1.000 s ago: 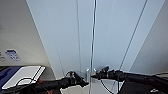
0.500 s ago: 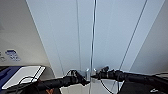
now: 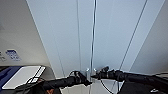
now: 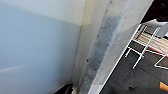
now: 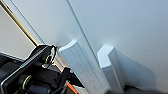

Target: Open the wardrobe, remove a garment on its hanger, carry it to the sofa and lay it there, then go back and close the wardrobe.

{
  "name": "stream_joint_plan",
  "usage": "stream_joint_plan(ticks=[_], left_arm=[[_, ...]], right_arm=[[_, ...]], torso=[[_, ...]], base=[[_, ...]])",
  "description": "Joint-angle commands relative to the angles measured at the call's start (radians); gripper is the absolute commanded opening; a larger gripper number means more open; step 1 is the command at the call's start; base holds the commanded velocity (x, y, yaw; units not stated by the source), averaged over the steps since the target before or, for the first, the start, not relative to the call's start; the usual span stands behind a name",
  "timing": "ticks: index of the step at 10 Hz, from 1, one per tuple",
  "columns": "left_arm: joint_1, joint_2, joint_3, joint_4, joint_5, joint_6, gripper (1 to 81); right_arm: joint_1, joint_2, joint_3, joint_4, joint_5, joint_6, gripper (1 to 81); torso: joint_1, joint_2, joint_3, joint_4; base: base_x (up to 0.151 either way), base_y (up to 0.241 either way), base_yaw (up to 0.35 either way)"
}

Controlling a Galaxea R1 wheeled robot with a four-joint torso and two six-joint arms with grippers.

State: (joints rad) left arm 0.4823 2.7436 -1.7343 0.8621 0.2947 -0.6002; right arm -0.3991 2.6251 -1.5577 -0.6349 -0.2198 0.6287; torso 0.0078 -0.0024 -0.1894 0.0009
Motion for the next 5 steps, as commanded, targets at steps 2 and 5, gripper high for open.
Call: stream_joint_plan(ticks=[2, 5], left_arm=[[-0.187, 0.067, -0.002, 0.018, -0.035, 0.011, 81.1], [-0.192, 0.047, 0.05, 0.018, -0.081, -0.007, 81.1]], right_arm=[[0.153, 0.019, 0.03, 0.011, 0.037, -0.001, 81.1], [0.141, 0.02, 0.058, 0.011, 0.042, 0.014, 81.1]], torso=[[0.0, 0.0, 0.0, 0.0], [0.0, 0.0, 0.0, 0.0]], base=[[0.0, 0.0, 0.0], [0.0, 0.0, 0.0]])
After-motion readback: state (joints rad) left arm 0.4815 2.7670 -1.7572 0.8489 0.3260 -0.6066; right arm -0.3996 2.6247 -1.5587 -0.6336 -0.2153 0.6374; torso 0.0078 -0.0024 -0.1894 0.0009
